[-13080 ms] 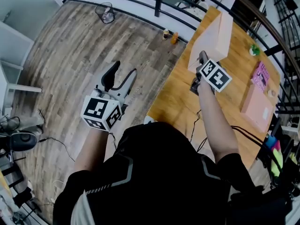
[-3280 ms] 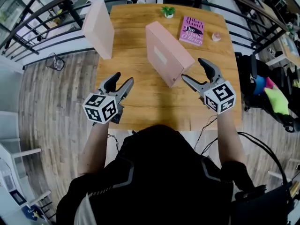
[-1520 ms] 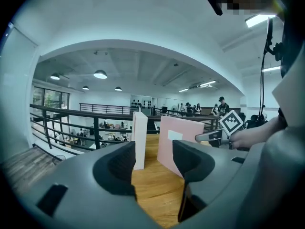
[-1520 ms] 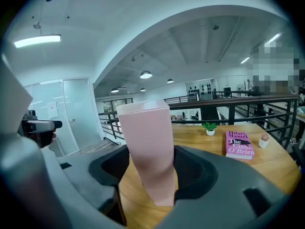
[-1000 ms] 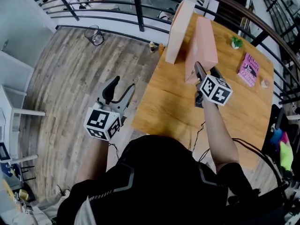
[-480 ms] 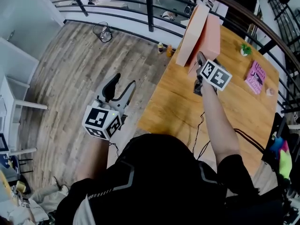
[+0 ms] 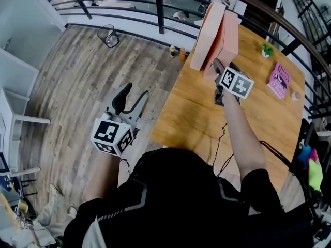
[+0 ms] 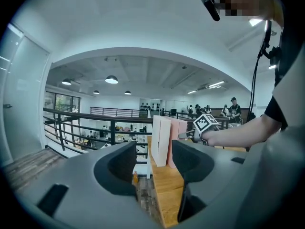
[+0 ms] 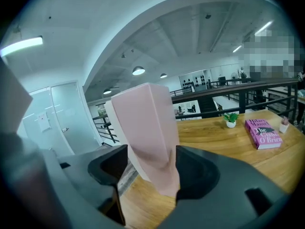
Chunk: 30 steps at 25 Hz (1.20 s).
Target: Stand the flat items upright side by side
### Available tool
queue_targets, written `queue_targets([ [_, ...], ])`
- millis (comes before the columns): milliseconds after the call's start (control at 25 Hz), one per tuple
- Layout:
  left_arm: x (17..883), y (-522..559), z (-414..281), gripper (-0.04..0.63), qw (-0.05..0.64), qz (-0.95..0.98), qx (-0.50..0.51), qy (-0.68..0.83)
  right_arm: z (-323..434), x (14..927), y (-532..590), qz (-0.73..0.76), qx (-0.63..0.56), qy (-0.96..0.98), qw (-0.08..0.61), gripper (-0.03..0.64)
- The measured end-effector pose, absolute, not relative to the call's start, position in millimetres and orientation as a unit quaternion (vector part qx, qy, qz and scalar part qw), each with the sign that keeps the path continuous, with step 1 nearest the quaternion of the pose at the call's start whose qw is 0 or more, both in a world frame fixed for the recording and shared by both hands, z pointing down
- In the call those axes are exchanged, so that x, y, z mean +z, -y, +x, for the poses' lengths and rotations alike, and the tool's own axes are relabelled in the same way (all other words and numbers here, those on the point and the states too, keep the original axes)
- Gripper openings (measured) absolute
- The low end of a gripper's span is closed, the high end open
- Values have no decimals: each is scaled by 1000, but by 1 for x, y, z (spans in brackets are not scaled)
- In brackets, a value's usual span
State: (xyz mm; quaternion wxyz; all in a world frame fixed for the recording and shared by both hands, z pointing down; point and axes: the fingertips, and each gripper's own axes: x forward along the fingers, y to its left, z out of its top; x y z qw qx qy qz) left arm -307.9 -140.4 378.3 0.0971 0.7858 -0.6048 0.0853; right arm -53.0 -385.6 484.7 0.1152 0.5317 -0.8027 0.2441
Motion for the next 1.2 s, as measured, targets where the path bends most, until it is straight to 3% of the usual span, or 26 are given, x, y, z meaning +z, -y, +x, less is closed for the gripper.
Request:
queue_targets([
  [120,382,139,-310,252,100,783,84,608,-49,490,377,522,239,811,111,248],
  [320,387,141,-314,252,106,780,84,611,-46,498,383,515,244,812,122,210],
  [1200,391,143,-328,249,122,768,72,624,-71,506,410,502,250,816,139,204],
])
